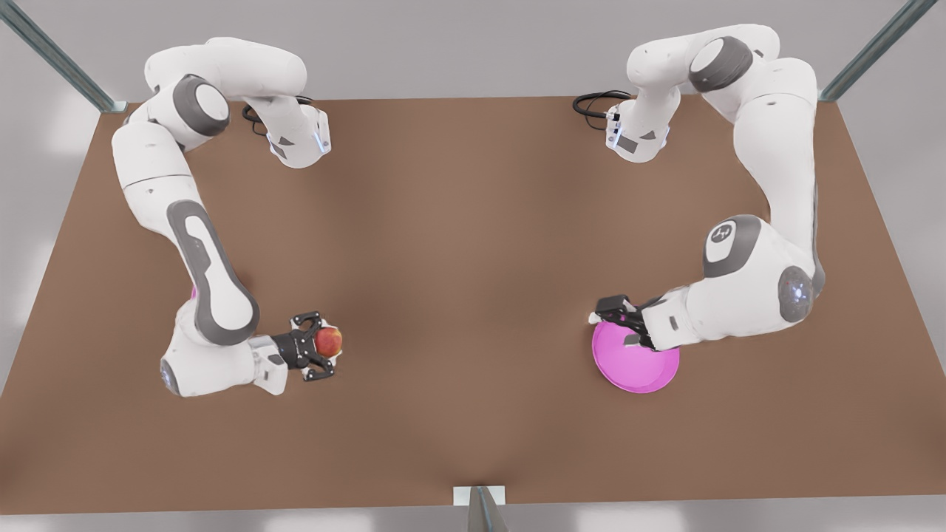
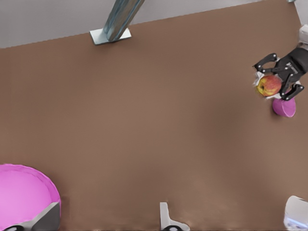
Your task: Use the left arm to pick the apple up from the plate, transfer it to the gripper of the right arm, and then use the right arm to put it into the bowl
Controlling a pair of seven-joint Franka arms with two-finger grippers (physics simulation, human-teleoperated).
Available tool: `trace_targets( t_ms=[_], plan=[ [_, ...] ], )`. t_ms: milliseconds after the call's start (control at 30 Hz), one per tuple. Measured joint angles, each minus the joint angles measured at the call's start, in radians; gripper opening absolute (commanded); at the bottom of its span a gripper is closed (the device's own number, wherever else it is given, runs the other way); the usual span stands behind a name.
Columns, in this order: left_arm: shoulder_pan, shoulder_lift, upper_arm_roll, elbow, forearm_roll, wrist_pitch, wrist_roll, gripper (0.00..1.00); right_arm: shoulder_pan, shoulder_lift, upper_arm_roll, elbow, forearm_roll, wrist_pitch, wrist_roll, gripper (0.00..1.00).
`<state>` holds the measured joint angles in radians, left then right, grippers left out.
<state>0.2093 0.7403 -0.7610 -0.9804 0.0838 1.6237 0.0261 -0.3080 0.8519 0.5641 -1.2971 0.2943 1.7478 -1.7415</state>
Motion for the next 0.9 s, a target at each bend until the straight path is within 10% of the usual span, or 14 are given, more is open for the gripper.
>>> trace_targets(
  t_ms=[67, 133, 200, 900],
  plan=[
    [-0.003, -0.103, 0.096, -0.067, 0.138, -0.092, -0.018, 1.00, 0.005, -0.064, -0.030, -0.035, -0.183, -0.016, 0.005, 0.49],
    [-0.268, -0.332, 0.524, -0.323, 0.079, -0.075, -0.030, 1.00, 0.014, -0.109, -0.053, -0.043, -0.351, -0.026, 0.011, 0.49],
    [-0.369, -0.396, 0.648, -0.390, 0.060, -0.094, -0.040, 1.00, 0.017, -0.137, -0.061, -0.046, -0.481, -0.034, 0.027, 0.49],
    [-0.382, -0.317, 0.683, -0.226, -0.025, -0.232, -0.098, 1.00, -0.305, -0.531, -0.101, -0.846, -0.737, 0.477, 0.376, 0.49]
  ],
)
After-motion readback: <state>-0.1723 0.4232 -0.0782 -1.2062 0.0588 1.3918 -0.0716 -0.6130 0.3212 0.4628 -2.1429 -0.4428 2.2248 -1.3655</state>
